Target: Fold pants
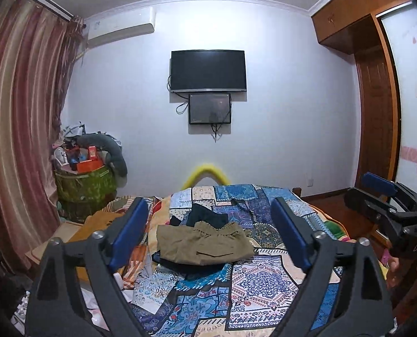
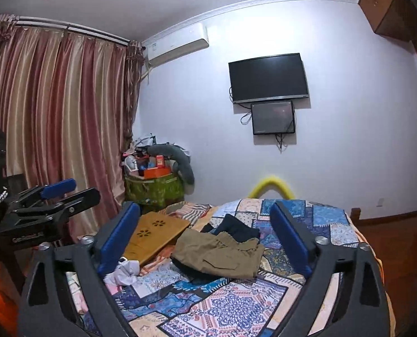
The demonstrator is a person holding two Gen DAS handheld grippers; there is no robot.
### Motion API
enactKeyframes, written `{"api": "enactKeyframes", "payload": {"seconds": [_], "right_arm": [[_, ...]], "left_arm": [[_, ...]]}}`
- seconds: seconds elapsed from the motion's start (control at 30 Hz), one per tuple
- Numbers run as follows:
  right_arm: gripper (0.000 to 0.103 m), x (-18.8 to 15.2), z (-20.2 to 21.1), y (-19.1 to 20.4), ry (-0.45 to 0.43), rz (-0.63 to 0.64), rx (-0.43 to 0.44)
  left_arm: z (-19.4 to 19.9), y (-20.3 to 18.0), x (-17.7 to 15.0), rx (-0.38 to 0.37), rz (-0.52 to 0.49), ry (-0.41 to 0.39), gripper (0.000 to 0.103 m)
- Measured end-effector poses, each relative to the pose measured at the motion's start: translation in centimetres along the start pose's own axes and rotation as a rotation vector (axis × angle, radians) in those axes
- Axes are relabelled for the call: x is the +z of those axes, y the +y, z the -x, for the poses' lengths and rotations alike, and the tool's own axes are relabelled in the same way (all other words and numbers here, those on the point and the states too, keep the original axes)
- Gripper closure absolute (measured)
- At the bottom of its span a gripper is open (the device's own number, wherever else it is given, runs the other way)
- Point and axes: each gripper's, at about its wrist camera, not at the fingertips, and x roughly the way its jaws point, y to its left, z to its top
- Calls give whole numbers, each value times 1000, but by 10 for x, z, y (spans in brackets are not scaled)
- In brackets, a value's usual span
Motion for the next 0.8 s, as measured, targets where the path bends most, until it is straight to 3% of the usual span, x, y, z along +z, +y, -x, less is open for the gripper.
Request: {"api": "enactKeyframes", "payload": {"seconds": [0.5, 0.8], "right_arm": [[1, -11, 10, 3, 8, 6, -36], [1, -15, 9, 0, 30, -9, -45]], "left_arm": [[2, 2, -7, -3, 35, 2, 0], [-7, 6, -12, -2, 44, 24, 0]]}}
